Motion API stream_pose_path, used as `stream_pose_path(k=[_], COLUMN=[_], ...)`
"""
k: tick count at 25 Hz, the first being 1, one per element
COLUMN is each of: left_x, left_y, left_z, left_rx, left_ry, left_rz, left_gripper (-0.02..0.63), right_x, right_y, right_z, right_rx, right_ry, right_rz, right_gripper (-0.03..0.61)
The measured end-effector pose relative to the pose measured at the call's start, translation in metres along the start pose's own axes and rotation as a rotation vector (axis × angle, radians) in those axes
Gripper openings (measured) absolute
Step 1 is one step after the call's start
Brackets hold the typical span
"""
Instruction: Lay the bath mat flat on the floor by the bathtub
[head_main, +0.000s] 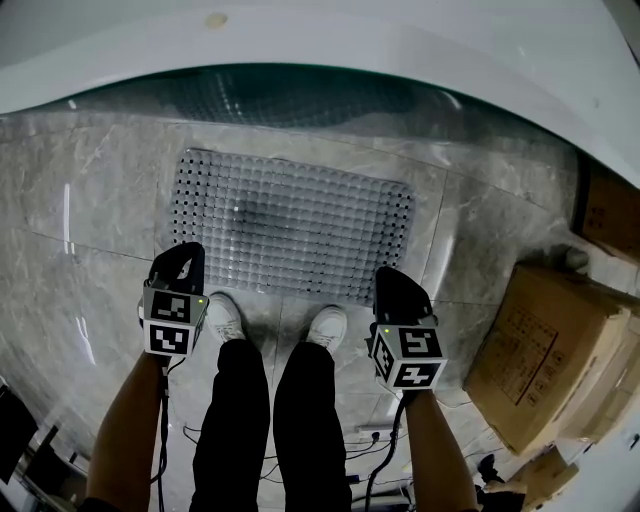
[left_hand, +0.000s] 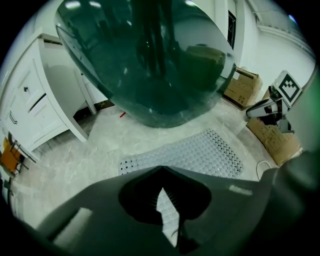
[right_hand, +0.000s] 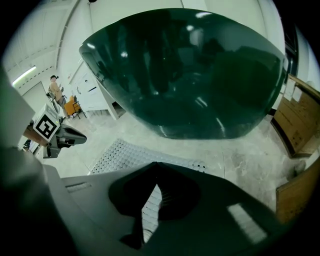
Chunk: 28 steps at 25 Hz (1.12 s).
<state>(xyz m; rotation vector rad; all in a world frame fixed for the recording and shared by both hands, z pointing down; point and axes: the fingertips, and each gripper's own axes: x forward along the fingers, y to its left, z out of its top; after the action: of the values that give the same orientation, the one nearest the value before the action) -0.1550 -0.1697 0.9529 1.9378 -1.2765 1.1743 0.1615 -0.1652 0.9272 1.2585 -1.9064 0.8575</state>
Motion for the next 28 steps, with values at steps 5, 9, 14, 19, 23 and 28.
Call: stream_pose_path(k=[5,9,14,19,23,28], left_x=[-0.004,-0.01,-0.025,-0.047,-0.069,-0.096], left_y=[-0.003,-0.004,-0.008,-0.015,-0.021,-0.019], left_z=[0.004,0.007,0.022,0.048,0.073,0.103], left_rx=[-0.018,-0.028,-0.097,-0.143,-0.133,-0.145], left_ry=[-0.009,-0.015,-0.039,-0.094,-0.134,-0.191], left_rz=[-0.008,-0.007,-0.016,-0.013,-0.025,-0.006], left_gripper=[0.0,0.0,0.0,0.0,0.0,0.0], right_x=[-0.003,-0.009,-0.022,-0.041,-0.058,-0.083], right_y=[0.007,0.01,0.011,0.017,0.025,0.031], right_z=[0.008,0.013,0.026,0.049,0.073,0.1], right_rx=[-0.021,-0.025,-0.02,-0.017,0.004,0.021], right_ry=[-0.014,-0.027,-0.046,-0.083,-0.131,-0.177], right_rz=[0.005,-0.001,-0.004,-0.004,-0.006,0.0], right_gripper=[0.028,0.027,0.027,0.027,0.026,0.026])
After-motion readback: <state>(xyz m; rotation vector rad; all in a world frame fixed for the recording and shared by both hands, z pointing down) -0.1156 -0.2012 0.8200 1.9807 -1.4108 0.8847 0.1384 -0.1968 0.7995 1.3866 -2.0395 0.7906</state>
